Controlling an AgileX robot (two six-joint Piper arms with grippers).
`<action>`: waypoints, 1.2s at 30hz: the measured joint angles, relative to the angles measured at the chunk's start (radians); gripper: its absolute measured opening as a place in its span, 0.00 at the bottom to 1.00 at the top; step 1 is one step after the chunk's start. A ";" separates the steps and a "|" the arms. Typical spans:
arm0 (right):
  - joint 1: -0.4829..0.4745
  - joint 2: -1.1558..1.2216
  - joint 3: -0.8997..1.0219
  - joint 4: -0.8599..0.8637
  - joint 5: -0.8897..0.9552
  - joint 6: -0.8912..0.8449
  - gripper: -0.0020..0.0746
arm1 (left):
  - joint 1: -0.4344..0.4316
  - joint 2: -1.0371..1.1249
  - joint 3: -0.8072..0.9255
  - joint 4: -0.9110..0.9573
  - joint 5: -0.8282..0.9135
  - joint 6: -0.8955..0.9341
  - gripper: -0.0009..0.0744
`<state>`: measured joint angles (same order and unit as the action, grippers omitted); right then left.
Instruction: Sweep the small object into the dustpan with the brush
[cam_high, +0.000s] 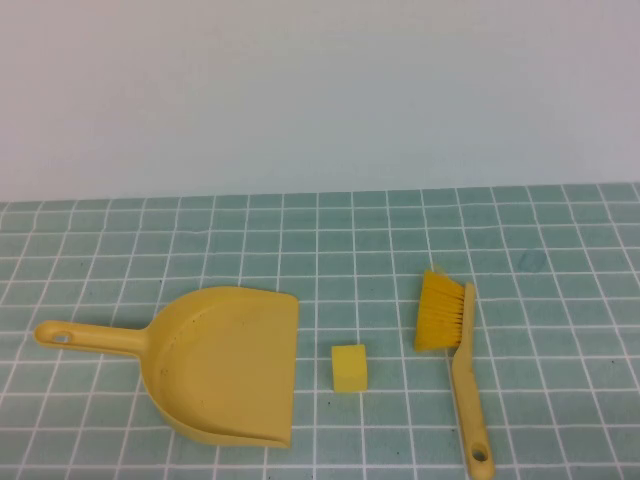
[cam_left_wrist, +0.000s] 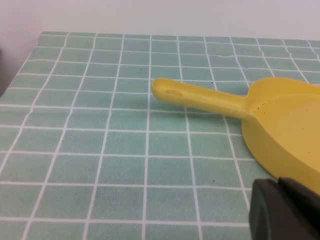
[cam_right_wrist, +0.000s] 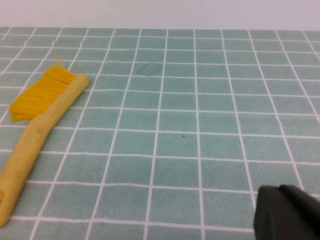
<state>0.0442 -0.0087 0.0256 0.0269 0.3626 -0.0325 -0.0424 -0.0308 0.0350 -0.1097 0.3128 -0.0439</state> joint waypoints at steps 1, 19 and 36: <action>0.000 0.000 0.000 0.000 0.000 0.000 0.02 | 0.000 0.000 0.000 0.000 0.000 0.000 0.01; 0.000 0.000 0.000 0.000 -0.140 0.000 0.02 | 0.000 0.000 0.000 0.049 -0.384 0.000 0.01; 0.000 0.000 0.000 0.000 -0.462 -0.038 0.02 | 0.000 0.002 0.000 0.023 -0.616 -0.110 0.01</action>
<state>0.0442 -0.0087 0.0256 0.0269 -0.0992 -0.0706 -0.0424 -0.0290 0.0350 -0.0872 -0.3034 -0.1540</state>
